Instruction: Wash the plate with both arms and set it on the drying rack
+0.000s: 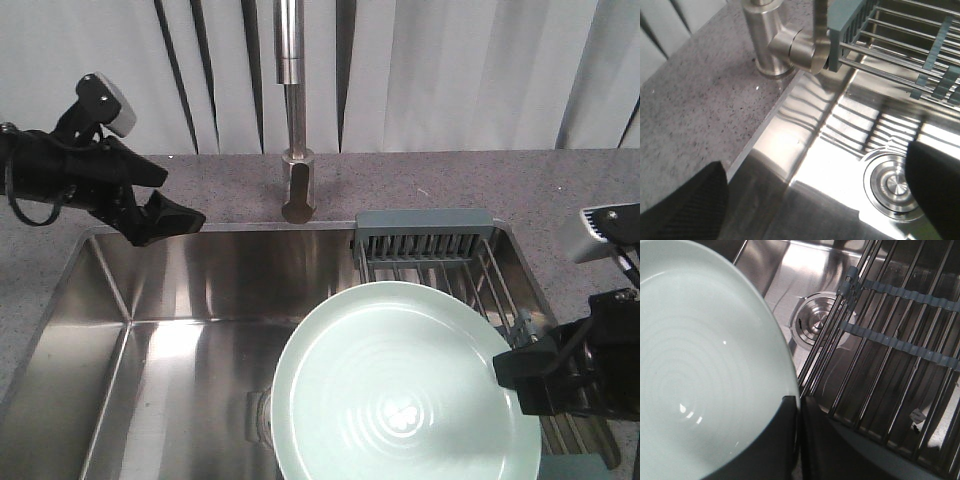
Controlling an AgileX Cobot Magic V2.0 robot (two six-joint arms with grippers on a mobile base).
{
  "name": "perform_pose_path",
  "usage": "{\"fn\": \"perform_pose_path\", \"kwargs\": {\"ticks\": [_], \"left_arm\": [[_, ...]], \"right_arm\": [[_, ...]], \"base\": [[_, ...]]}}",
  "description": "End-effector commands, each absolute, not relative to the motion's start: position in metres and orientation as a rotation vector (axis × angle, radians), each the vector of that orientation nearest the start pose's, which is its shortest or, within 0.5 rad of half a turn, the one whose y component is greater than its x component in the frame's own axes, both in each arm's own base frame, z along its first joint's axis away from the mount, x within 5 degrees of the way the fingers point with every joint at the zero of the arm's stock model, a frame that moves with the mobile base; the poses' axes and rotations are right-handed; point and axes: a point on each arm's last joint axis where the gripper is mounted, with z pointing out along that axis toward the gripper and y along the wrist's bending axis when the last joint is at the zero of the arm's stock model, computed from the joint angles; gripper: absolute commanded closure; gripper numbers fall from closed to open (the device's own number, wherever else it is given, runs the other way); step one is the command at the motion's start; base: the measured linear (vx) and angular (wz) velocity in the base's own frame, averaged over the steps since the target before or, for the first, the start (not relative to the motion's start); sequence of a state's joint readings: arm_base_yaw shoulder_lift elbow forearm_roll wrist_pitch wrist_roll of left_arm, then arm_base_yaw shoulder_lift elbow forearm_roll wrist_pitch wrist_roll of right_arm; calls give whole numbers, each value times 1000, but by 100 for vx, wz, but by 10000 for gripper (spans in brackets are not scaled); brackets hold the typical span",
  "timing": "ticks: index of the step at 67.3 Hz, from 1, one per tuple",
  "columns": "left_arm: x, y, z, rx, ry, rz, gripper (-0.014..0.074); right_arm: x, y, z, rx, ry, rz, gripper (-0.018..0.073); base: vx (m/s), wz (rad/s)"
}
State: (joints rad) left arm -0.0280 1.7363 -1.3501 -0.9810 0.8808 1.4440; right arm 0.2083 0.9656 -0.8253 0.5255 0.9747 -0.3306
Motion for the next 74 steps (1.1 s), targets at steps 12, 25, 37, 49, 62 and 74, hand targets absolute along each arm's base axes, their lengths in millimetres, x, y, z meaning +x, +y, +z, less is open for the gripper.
{"fn": "perform_pose_path", "kwargs": {"ticks": [12, 25, 37, 49, 62, 74], "left_arm": [[398, -107, 312, 1162, 1821, -574, -58], [414, -134, 308, 1228, 1767, -598, -53], [426, -155, 308, 1280, 1710, -608, -52], [435, -168, 306, 1308, 1671, -654, -52], [440, -181, 304, 1329, 1641, -677, -46], [439, -194, 302, 1359, 1619, -689, -41]], "right_arm": [[160, 74, 331, -430, 2390, 640, 564], [160, 74, 331, -430, 2390, 640, 564], [160, 74, 331, -430, 2390, 640, 564], [160, 74, 331, -430, 2390, 640, 564], [160, 74, 331, -430, 2390, 640, 564], [160, 74, 331, -430, 2390, 640, 564]], "base": [[0, 0], [0, 0], [0, 0], [0, 0], [0, 0], [0, 0]]}}
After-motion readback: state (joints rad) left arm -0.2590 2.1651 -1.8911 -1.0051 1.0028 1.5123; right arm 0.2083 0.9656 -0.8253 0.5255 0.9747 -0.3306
